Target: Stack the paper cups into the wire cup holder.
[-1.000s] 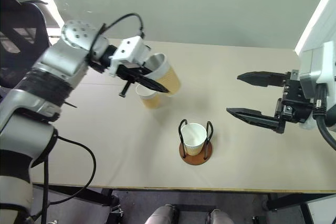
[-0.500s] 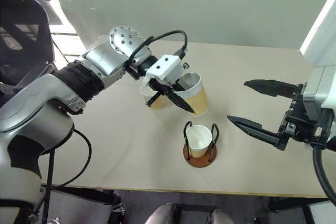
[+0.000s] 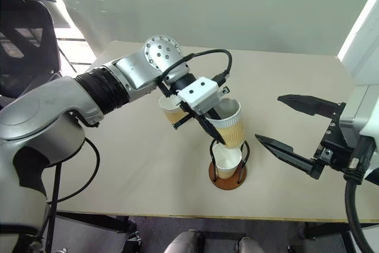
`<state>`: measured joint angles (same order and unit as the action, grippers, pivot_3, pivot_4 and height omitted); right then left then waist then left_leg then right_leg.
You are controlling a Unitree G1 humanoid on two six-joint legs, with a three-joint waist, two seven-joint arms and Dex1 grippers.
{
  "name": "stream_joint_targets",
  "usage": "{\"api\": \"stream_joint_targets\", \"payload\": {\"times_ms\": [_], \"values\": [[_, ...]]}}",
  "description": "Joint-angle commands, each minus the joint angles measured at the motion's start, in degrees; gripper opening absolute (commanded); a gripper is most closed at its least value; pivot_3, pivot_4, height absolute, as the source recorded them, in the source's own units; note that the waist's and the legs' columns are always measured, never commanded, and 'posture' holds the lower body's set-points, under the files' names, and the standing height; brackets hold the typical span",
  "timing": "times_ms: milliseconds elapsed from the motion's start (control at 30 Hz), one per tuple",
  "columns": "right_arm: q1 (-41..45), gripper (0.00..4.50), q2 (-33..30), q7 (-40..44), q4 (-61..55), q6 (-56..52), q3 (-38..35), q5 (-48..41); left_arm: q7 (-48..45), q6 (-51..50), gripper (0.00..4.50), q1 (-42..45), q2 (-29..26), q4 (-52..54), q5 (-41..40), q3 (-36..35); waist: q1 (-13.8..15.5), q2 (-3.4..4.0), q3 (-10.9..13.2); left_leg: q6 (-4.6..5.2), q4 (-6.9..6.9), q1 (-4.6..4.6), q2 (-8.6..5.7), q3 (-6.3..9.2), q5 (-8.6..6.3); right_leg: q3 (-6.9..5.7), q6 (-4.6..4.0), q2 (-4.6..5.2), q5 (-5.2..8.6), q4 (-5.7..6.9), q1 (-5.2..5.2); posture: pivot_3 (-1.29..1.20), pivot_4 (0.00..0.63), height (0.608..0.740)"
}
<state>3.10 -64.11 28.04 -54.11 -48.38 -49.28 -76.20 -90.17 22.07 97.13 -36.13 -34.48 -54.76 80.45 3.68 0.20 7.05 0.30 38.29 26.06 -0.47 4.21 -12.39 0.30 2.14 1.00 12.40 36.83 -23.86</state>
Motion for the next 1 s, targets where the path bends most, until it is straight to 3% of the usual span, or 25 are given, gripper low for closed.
{"api": "stream_joint_targets", "payload": {"times_ms": [33,1000], "values": [[-1.06,3.72,-0.95,-2.60,-1.13,1.51,-3.63,-1.72,-2.33,1.64,0.01,1.59,0.60,-0.34,-1.37,0.08,0.01,0.00,0.00,0.04,0.00,0.00,0.00,0.00,-0.02,0.00,0.00,0.01,0.00,0.00,0.00,0.00,0.150,0.740],[-5.57,3.72,-3.75,-10.97,-3.33,5.14,-2.79,-4.91,-2.33,5.34,0.01,2.83,1.32,-3.51,-0.81,7.35,0.02,0.01,0.00,0.34,0.07,0.00,0.01,-0.07,-0.19,0.00,0.08,0.02,0.03,0.01,0.00,0.00,0.150,0.740]]}}
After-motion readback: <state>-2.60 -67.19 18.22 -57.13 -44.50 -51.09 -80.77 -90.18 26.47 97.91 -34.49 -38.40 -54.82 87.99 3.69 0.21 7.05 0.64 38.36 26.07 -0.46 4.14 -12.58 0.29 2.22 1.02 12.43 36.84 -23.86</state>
